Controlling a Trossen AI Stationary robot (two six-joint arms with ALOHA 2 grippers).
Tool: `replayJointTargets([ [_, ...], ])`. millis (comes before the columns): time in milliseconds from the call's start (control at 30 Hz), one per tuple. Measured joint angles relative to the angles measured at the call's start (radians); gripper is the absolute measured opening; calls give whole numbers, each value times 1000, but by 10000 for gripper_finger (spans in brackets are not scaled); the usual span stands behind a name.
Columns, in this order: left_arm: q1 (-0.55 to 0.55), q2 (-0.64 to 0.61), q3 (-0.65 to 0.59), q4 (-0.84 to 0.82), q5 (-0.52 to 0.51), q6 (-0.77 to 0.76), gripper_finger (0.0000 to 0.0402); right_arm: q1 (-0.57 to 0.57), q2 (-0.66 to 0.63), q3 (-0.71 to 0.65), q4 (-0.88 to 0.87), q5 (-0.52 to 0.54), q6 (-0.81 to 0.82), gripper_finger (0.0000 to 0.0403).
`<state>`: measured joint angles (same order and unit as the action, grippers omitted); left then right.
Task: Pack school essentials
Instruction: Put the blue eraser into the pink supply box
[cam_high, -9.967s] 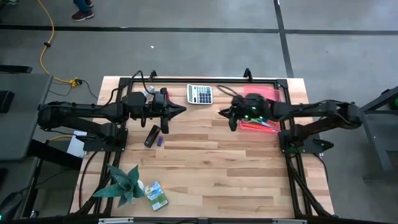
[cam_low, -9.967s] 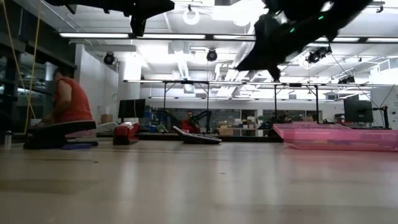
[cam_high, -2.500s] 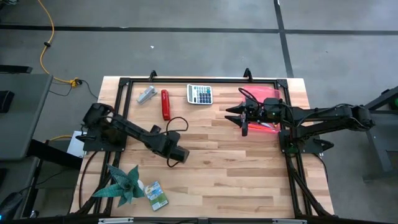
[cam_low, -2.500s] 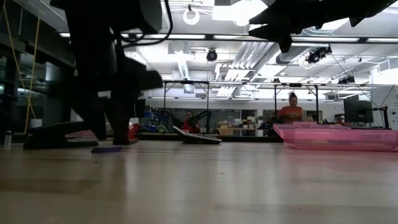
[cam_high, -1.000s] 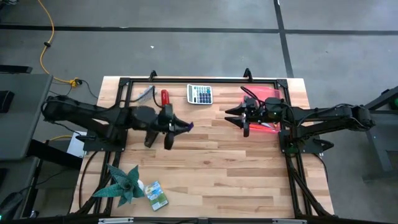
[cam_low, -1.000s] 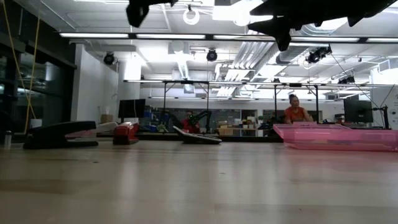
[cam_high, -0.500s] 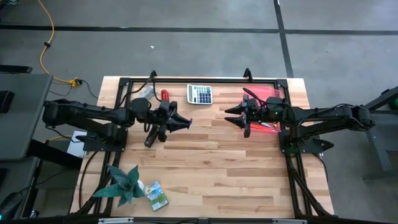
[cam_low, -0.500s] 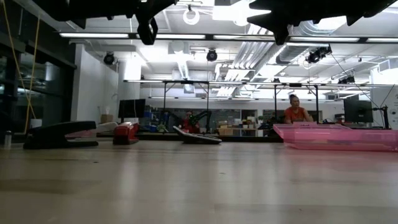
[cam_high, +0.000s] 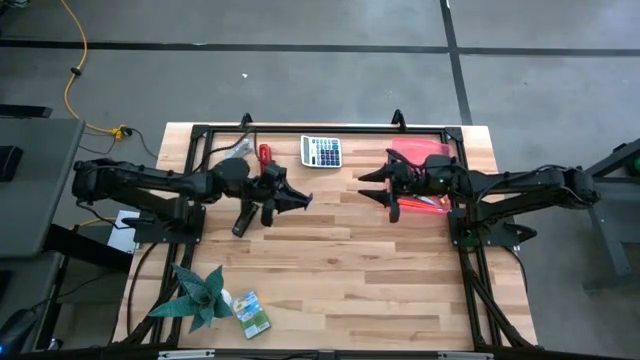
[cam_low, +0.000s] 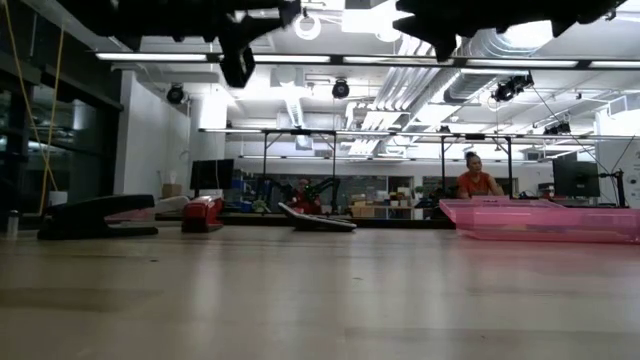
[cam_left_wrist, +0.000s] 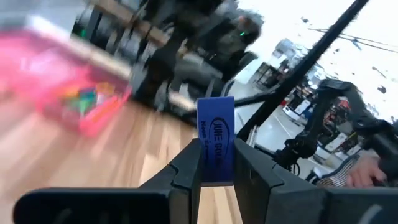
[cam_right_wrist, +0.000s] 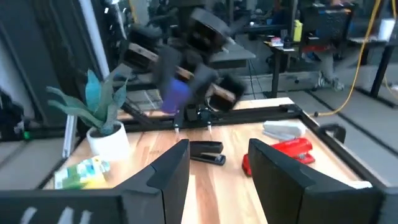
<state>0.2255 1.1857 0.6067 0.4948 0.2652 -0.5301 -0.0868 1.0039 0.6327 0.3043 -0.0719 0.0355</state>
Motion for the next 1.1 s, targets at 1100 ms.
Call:
replayJointTargets([
  [1100, 17, 324, 221, -25, 404, -253, 62, 162, 404, 408, -345, -62, -377, 149],
])
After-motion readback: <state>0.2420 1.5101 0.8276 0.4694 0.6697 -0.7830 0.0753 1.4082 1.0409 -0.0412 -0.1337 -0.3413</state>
